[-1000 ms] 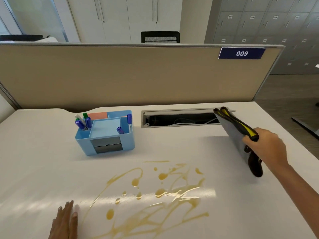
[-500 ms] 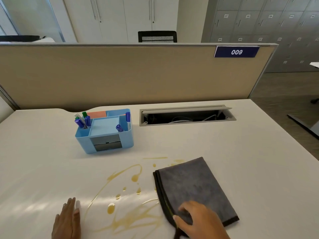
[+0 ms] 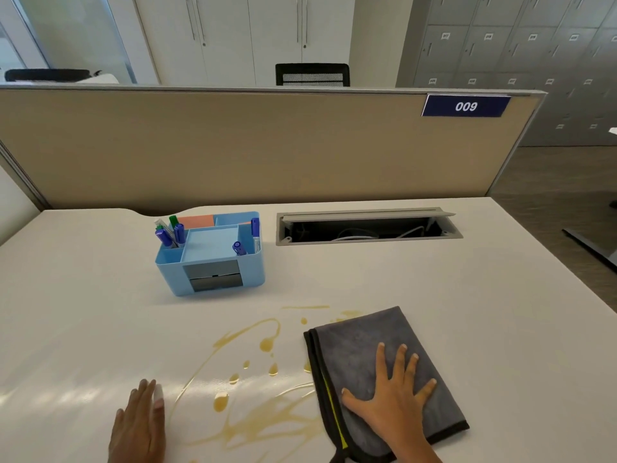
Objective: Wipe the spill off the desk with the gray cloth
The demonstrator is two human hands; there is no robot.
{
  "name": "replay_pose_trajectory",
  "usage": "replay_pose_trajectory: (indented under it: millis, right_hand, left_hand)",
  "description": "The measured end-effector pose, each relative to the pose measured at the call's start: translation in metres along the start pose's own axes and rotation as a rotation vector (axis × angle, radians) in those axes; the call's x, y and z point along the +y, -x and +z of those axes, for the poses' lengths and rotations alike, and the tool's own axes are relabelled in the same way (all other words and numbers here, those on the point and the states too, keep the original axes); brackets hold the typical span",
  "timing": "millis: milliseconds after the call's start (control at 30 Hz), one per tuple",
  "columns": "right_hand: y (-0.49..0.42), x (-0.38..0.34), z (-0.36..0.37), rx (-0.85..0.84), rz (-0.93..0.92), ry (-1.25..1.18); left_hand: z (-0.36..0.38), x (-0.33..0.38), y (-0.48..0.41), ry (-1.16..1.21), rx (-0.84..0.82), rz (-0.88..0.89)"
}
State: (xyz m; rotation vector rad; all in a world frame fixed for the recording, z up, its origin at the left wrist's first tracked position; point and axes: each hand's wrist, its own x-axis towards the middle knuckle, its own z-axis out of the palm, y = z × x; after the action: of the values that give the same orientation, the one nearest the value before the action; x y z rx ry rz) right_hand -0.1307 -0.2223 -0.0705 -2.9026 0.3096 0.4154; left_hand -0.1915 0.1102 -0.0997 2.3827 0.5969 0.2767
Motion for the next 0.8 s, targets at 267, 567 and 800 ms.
replay_pose_trajectory:
  millis: [267,567,800]
  right_hand:
    - [-0.042,0.063,-0.036,0.179,0.116,0.12]
    - [-0.068,-0.026,-0.038,0.083,-0.029,0.019]
    - [-0.009,-0.118,0.0,0.171,-0.448,0.164]
  left_hand:
    - [0.005,0.001,0.0,0.008,0.03,-0.024]
    - [0.0,0.008,0.0,0.01,0.006,-0.033]
    - [0.001,0.006,0.002,-0.029,0.016,-0.028]
